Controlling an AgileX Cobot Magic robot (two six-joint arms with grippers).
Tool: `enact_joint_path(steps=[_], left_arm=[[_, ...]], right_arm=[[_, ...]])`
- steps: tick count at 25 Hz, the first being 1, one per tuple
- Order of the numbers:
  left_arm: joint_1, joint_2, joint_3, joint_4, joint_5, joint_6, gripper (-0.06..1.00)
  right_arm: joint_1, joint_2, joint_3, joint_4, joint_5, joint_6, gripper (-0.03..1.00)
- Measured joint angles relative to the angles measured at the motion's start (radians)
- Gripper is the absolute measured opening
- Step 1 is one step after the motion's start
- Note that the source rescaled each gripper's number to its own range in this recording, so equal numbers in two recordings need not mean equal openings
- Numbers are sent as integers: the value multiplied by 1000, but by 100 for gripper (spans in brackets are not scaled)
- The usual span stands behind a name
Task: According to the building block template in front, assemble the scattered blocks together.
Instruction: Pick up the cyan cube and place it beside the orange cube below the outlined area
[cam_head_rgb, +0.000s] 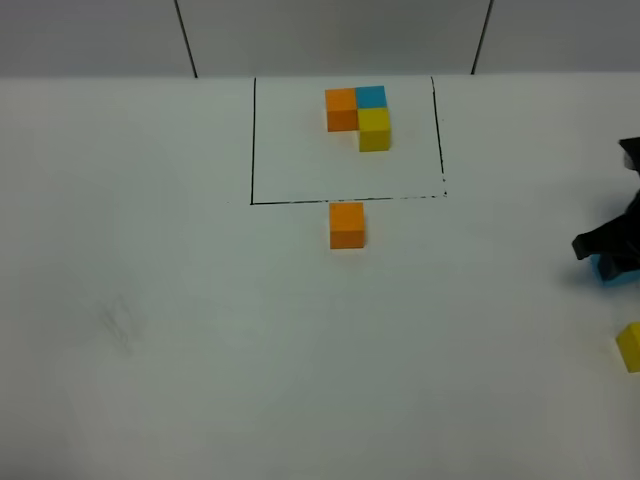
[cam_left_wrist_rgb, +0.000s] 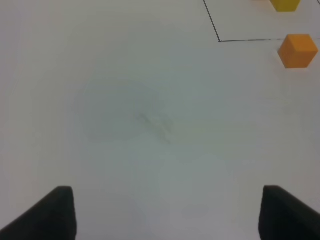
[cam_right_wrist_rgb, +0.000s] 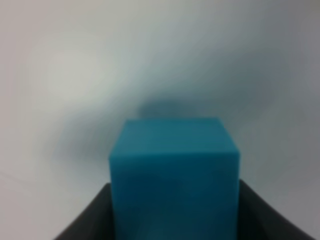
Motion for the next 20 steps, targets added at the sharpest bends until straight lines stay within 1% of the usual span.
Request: enact_joint_path(steps=[2, 4, 6, 7, 9, 11, 14, 16, 20], left_arm=[[0, 0, 0, 0, 0, 0, 70], [0, 0, 0, 0, 0, 0, 70], [0, 0, 0, 0, 0, 0, 70], [0, 0, 0, 0, 0, 0, 70], [0, 0, 0, 0, 0, 0, 70], [0, 0, 0, 0, 0, 0, 70], [0, 0, 1, 0, 0, 0, 70], [0, 0, 1, 0, 0, 0, 70], [0, 0, 1, 0, 0, 0, 70]], right_arm=[[88, 0, -72, -45, 38, -80, 26], [189, 0, -128, -89, 56, -178, 26], [270, 1, -182, -126, 60, -318, 26], [307, 6, -203, -132, 68, -422, 26], [365, 32, -277, -126, 119, -568, 26], [413, 87, -367, -113, 196, -670, 26], [452, 186, -502, -109, 304, -733, 26], [467, 244, -569, -109, 350, -755, 26], [479, 321, -653, -96, 378, -798, 26]])
